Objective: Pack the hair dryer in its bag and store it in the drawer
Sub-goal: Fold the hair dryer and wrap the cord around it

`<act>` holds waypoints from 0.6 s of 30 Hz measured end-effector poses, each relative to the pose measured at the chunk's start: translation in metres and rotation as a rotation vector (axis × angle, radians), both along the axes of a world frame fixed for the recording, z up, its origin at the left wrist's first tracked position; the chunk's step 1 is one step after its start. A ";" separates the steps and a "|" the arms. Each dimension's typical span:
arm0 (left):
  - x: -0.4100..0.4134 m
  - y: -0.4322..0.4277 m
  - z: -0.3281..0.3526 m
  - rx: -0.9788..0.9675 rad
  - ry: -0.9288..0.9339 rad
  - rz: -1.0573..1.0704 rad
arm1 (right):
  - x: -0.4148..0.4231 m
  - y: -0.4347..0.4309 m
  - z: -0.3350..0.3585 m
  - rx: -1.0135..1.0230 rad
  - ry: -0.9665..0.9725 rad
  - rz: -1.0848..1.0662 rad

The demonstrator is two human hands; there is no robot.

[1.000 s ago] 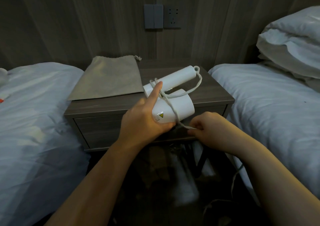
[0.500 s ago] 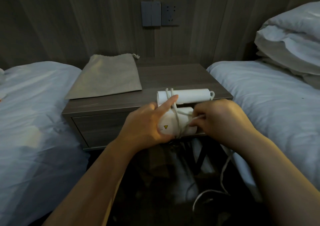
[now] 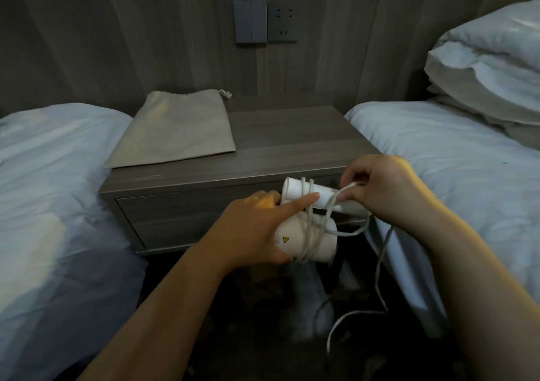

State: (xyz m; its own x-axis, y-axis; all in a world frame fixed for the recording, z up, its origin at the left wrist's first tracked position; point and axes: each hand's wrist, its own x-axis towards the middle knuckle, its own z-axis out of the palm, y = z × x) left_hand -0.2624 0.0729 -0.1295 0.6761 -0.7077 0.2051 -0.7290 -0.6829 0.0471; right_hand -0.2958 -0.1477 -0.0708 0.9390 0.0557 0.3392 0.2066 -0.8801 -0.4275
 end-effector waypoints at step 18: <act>-0.012 -0.015 -0.001 -0.014 0.008 -0.138 | 0.011 -0.007 -0.011 0.228 0.211 0.228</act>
State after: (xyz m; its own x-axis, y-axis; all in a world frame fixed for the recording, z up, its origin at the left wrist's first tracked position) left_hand -0.2744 0.0580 -0.1309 0.5744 -0.7911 0.2101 -0.8154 -0.5756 0.0620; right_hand -0.2848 -0.1545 -0.0817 0.9618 0.2166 0.1674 0.2725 -0.6989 -0.6613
